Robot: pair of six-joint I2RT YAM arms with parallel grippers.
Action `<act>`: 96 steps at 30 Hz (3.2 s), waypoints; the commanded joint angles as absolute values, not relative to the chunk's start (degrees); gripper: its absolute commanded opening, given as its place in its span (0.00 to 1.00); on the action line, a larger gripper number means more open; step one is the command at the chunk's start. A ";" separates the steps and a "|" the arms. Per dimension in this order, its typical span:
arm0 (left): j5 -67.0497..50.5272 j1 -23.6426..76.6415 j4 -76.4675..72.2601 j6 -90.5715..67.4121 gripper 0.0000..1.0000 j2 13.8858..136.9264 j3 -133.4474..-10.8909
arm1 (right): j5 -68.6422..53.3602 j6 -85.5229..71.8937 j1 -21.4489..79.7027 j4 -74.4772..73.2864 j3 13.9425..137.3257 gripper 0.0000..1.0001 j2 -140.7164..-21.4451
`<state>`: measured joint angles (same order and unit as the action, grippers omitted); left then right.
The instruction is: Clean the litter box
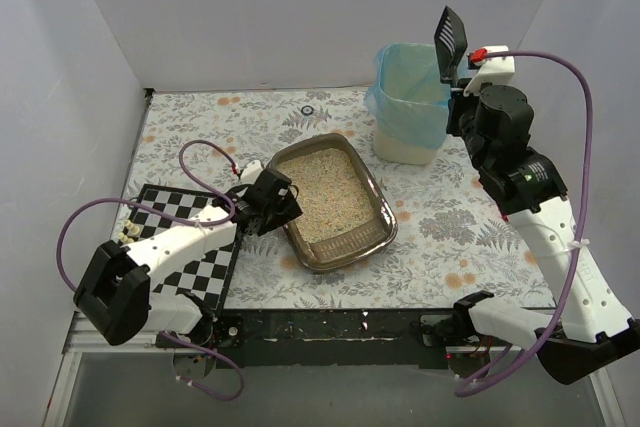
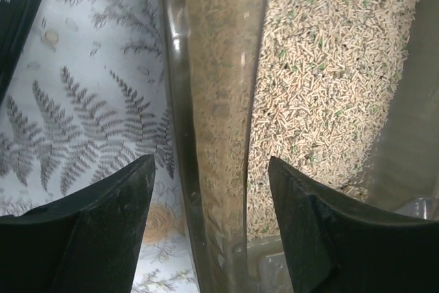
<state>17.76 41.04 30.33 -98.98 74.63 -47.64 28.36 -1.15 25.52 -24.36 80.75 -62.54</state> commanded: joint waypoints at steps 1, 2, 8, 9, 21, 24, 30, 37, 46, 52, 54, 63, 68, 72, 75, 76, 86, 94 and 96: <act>14.52 39.12 24.09 -85.47 0.61 75.76 -48.16 | 19.09 -8.60 25.49 -32.59 84.46 0.01 -62.40; 13.63 38.24 23.91 -83.17 0.54 76.46 -48.43 | 16.90 -8.87 25.49 -33.56 84.29 0.01 -62.32; 10.81 34.37 23.56 -75.77 0.29 81.29 -49.39 | 5.73 -8.17 25.58 -30.86 77.97 0.01 -57.40; 10.38 34.10 23.29 -75.41 0.23 81.99 -49.57 | 3.10 -7.91 25.58 -30.68 77.18 0.01 -56.78; 1.06 33.75 12.05 -57.75 0.00 82.62 -49.30 | -13.45 -15.90 31.19 -37.35 64.43 0.01 -58.79; -1.91 33.66 12.13 -57.30 0.00 82.35 -49.66 | -14.24 -19.24 35.75 -37.62 63.72 0.01 -62.57; -1.76 33.75 12.57 -60.81 0.00 83.05 -48.52 | -7.83 -30.92 40.34 -40.60 67.84 0.01 -72.75; -1.32 33.75 11.61 -62.49 0.00 82.44 -46.32 | -17.30 -33.06 40.43 -37.53 76.10 0.01 -85.85; -0.79 33.75 10.80 -64.16 0.00 81.65 -45.17 | -14.25 -31.99 39.99 -45.25 90.42 0.01 -103.25; 2.55 33.75 12.66 -65.21 0.00 79.29 -44.65 | -1.52 -34.44 36.83 -56.24 95.02 0.01 -107.67; 3.25 33.75 12.66 -65.74 0.02 77.62 -44.47 | 1.83 -35.15 35.51 -57.21 93.26 0.01 -105.74; 4.30 34.10 13.71 -67.41 0.06 73.57 -44.74 | -5.39 -27.35 32.08 -55.74 87.72 0.01 -94.15; 4.75 34.19 13.97 -68.81 0.07 72.86 -44.12 | -16.86 -26.10 33.39 -48.09 88.50 0.01 -93.60; 5.45 34.19 14.59 -70.92 0.07 72.42 -44.12 | -20.12 -29.08 35.15 -43.70 90.00 0.01 -96.58; 5.63 34.28 15.20 -73.38 0.07 71.98 -44.12 | -20.31 -32.16 35.42 -40.52 89.74 0.01 -99.57; 5.45 34.28 15.29 -74.08 0.07 71.63 -44.12 | -20.13 -32.86 35.42 -40.00 89.91 0.01 -100.89; 7.55 34.37 16.17 -77.95 0.06 69.00 -42.19 | -0.99 -34.36 34.46 -53.60 90.10 0.01 -103.55; 12.13 34.45 17.75 -79.01 0.07 68.38 -42.19 | -5.86 -30.07 33.92 -51.42 77.44 0.01 -87.90; 12.04 34.45 17.75 -79.80 0.07 68.47 -42.28 | -11.31 -29.44 34.36 -47.40 76.12 0.01 -85.97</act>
<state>10.13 34.72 17.06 -75.99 71.68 -42.06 -8.27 -31.99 34.54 -48.49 78.78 -89.95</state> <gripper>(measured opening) 0.109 0.159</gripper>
